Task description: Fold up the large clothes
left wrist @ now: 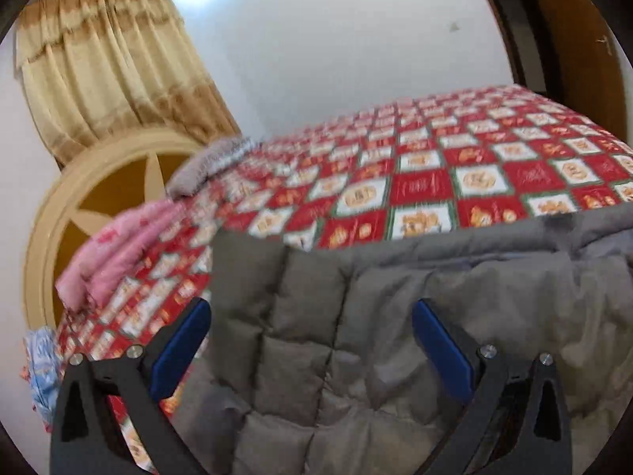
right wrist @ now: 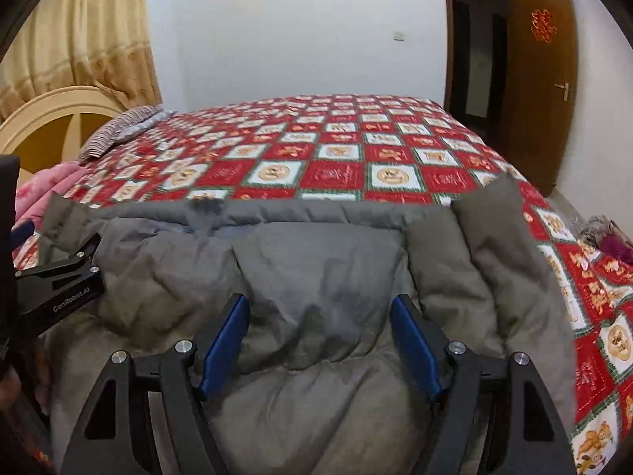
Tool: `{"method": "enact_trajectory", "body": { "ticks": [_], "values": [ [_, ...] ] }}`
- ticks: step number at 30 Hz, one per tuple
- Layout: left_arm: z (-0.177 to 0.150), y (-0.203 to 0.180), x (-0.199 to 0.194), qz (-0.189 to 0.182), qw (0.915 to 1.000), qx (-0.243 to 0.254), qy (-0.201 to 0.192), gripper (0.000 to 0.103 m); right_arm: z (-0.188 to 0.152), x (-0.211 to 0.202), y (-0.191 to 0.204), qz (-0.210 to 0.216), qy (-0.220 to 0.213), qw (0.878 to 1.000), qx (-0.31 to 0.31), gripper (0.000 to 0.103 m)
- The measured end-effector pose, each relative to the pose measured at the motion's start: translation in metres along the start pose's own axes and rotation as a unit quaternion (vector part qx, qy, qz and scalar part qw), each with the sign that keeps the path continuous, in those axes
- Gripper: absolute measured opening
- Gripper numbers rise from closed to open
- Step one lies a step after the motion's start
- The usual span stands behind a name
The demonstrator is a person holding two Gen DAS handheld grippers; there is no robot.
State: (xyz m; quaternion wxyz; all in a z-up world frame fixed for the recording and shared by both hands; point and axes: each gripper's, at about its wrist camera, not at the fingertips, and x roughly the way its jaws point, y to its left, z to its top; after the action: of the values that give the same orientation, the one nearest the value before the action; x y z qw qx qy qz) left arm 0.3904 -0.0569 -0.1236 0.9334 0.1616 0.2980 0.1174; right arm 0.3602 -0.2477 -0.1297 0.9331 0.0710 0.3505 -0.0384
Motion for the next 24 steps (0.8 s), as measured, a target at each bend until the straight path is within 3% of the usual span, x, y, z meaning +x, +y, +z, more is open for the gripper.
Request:
{"method": "enact_trajectory", "body": {
  "ticks": [4,24],
  "values": [
    [-0.006,-0.002,0.02,-0.018,0.999,-0.02,0.037,0.103,-0.002,0.014,-0.005,0.001,0.012,1.0,0.011,0.075],
    [-0.015,-0.025,0.048,-0.028,0.9964,-0.014,0.079,0.103,-0.004,0.044,-0.015,0.011,0.037,0.999,0.035,0.078]
  ]
}}
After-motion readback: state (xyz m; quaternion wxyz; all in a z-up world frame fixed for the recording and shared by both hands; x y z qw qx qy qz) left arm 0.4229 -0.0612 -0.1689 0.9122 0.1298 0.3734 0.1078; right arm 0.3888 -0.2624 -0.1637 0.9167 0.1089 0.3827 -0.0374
